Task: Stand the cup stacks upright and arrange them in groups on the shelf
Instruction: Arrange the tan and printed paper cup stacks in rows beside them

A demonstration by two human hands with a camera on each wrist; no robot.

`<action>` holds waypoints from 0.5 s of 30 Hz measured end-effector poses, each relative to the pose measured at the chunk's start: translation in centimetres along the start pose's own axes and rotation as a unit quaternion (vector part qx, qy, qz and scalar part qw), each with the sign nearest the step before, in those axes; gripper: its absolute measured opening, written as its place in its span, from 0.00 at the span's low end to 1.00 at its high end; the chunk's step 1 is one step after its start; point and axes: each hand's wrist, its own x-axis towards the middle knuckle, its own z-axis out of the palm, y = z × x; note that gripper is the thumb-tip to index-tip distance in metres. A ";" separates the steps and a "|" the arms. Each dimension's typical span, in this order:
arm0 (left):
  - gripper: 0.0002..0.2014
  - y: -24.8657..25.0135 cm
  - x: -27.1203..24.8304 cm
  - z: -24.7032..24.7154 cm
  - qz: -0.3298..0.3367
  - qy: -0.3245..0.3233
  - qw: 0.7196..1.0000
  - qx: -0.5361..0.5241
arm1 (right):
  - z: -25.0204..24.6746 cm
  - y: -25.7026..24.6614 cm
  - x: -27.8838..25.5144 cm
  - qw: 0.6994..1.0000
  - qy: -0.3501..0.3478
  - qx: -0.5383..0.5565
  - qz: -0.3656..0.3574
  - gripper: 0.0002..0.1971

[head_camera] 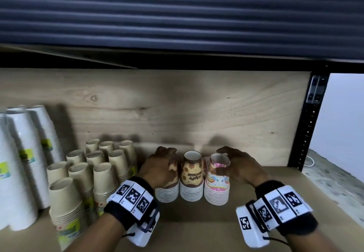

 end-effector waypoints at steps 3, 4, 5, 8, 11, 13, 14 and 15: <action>0.35 -0.2 -0.1 -0.1 0.002 0.003 1.000 -0.002 | -0.6 0.7 -0.1 1.000 -0.001 -0.005 0.011 0.31; 0.35 -0.3 -0.1 -0.1 0.002 0.004 1.000 -0.003 | -0.9 1.1 -0.1 1.000 0.001 -0.010 0.018 0.31; 0.35 -0.3 -0.1 -0.1 0.002 0.006 1.000 -0.005 | -1.4 1.7 -0.1 1.000 0.006 -0.012 0.028 0.31; 0.36 -0.4 0.0 0.2 -0.001 0.008 1.000 -0.015 | -2.7 3.9 -0.2 0.997 0.034 -0.017 0.073 0.32; 0.36 -0.5 0.1 0.3 -0.005 0.011 1.000 -0.017 | -3.2 6.2 -0.3 0.990 0.073 0.013 0.121 0.33; 0.36 -0.6 0.2 0.3 -0.006 0.011 1.000 -0.018 | -3.2 7.2 -0.2 0.986 0.083 0.027 0.144 0.34; 0.36 -0.6 0.2 0.3 -0.007 0.010 1.000 -0.019 | -3.1 7.6 -0.1 0.984 0.088 0.041 0.149 0.36; 0.36 -0.7 0.2 0.2 -0.007 0.009 1.000 -0.022 | -3.1 7.9 0.0 0.983 0.093 0.058 0.146 0.38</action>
